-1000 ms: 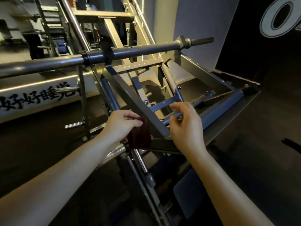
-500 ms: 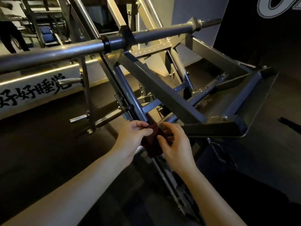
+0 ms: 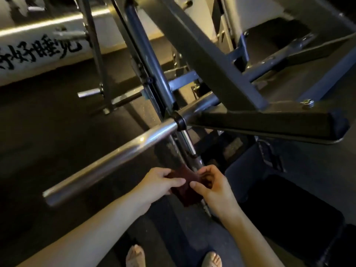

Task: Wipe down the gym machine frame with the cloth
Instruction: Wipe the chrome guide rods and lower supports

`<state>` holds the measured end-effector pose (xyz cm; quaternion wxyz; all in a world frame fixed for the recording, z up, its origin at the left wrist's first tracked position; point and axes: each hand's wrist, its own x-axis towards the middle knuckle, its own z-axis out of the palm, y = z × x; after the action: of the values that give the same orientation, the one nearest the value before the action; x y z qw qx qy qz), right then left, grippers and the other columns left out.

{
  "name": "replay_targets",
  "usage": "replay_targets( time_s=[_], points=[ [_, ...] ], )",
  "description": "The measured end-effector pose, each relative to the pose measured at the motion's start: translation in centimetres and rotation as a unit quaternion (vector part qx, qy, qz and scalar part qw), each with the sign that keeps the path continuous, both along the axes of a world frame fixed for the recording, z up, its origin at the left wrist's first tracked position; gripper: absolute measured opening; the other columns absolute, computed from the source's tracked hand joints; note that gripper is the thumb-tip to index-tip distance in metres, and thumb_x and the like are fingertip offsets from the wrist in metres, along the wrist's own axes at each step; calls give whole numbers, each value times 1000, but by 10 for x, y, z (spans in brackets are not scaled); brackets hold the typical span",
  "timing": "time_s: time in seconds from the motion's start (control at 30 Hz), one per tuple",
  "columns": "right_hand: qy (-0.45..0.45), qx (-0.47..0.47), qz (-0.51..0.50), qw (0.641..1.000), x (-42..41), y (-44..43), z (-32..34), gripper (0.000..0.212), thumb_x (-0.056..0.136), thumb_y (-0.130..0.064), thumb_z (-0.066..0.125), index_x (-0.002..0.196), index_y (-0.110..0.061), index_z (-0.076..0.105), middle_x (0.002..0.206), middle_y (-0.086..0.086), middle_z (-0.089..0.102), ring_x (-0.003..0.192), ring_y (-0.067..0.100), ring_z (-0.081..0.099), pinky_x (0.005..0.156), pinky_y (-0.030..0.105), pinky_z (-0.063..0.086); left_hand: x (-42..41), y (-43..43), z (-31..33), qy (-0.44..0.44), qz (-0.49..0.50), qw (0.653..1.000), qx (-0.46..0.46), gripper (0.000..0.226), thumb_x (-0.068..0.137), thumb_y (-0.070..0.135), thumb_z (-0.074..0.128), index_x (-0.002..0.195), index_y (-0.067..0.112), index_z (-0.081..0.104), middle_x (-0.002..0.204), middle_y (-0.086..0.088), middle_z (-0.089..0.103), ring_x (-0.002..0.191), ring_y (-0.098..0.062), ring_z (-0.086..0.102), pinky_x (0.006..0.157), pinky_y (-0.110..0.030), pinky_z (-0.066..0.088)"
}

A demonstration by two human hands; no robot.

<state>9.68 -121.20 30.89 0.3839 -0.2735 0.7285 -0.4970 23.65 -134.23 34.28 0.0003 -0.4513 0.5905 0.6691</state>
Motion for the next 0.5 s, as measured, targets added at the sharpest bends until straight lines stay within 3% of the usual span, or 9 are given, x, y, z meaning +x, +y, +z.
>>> replay_targets(
  time_s=[0.1, 0.17, 0.3, 0.4, 0.5],
  points=[
    [-24, 26, 36, 999, -29, 10, -38, 23, 90, -3, 74, 98, -20, 61, 89, 6, 71, 77, 16, 68, 62, 26, 54, -21, 11, -40, -27, 24, 999, 39, 16, 91, 21, 75, 106, 16, 78, 101, -1, 79, 99, -11, 72, 80, -19, 52],
    [-13, 31, 45, 998, -47, 11, -66, 26, 88, 4, 72, 96, -18, 62, 90, 6, 70, 82, 16, 68, 68, 26, 54, -35, 18, -73, -20, 65, 997, 25, 15, 89, 18, 77, 104, 15, 78, 99, -3, 79, 94, -13, 73, 82, -23, 54],
    [-27, 25, 38, 999, -74, 1, -122, 21, 88, 11, 69, 96, -6, 61, 92, 12, 71, 84, 22, 72, 69, 27, 59, -60, 23, -138, 4, 142, 990, 3, 9, 88, 14, 78, 96, 12, 77, 91, -9, 79, 92, -26, 75, 97, -48, 56],
    [-30, 17, 43, 998, -83, -20, -163, 21, 88, 10, 68, 97, -8, 62, 93, 10, 72, 87, 24, 73, 71, 31, 61, -71, 12, -184, 24, 190, 981, -10, 8, 90, 14, 75, 98, 12, 76, 91, -6, 79, 89, -21, 75, 97, -46, 56],
    [-26, -9, 53, 998, -89, -51, -207, 22, 89, 9, 67, 95, -11, 64, 85, 2, 71, 82, 15, 72, 68, 24, 57, -77, -11, -227, 46, 212, 976, -11, 11, 92, 20, 74, 101, 13, 76, 94, -9, 78, 94, -26, 75, 97, -49, 57]
  ],
)
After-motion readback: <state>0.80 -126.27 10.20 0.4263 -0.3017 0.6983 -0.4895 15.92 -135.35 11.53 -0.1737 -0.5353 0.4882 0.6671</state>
